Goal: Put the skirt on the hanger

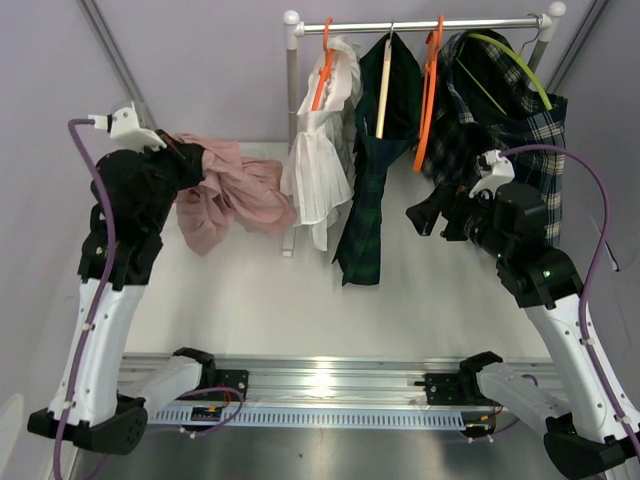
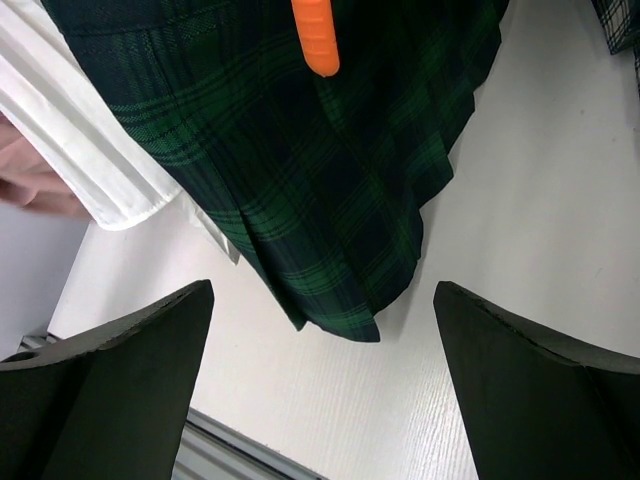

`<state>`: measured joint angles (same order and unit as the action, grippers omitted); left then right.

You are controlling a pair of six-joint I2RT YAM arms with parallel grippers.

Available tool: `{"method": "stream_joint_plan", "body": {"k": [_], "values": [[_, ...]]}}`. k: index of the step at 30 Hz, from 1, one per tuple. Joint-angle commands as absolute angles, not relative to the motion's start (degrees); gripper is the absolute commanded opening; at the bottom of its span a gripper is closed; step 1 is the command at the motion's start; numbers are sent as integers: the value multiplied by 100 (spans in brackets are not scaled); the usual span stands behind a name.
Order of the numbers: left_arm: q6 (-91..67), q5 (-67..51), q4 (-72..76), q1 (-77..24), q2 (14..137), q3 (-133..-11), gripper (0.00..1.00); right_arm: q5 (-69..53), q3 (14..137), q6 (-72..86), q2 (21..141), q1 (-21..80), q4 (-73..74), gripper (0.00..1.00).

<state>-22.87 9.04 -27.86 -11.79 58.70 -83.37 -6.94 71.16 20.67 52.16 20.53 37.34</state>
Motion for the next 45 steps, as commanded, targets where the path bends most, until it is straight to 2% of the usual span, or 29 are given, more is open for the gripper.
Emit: {"method": "stream_joint_plan", "body": {"k": [1,6,13,18,22,24,27,28,29,32,37,41,44,45], "values": [[-2057,484,-3075,-1545,5529,-8701,0,-738,7471,1872,5221,2083,3472,99],[-2135,220,-3480,-2187,5335,-8544,0,-694,7567,1784,5203,2092,3542,99],[-2425,843,-3367,-4206,5370,-7552,0,-615,7532,1758,5133,2083,3647,99],[-2856,801,-2569,-5122,6098,-6594,0,-545,7392,1793,5028,2092,3796,99],[-2945,28,-1814,-5326,6906,-6022,0,-466,7286,1793,4869,2101,3990,99],[-2778,-464,-1810,-5562,7580,-6134,5,-448,7216,1784,4834,2109,4095,99],[-2330,-685,-1995,-5913,8381,-6556,20,-457,7093,1784,4808,2109,4166,99],[-2277,-607,-2108,-5976,8463,-6635,41,-474,7067,1793,4808,2101,4192,100],[-2268,-511,-2101,-6037,8481,-6723,50,-509,7049,1784,4790,2118,4201,99],[-2425,-116,-1969,-6073,8079,-6514,67,-554,6935,1784,4781,2188,4245,99],[-2934,1438,-2320,-6073,6790,-6057,74,-484,6602,1828,4922,2722,4272,95],[-3391,2055,-2460,-6065,5726,-5582,79,-10,6277,1968,4948,3547,4088,92],[-4129,2162,-2847,-6047,5257,-5214,76,438,6249,2082,5167,4208,4043,88],[-4296,2049,-2848,-6047,4960,-5081,74,553,6284,2109,5281,4741,4008,85]]}}
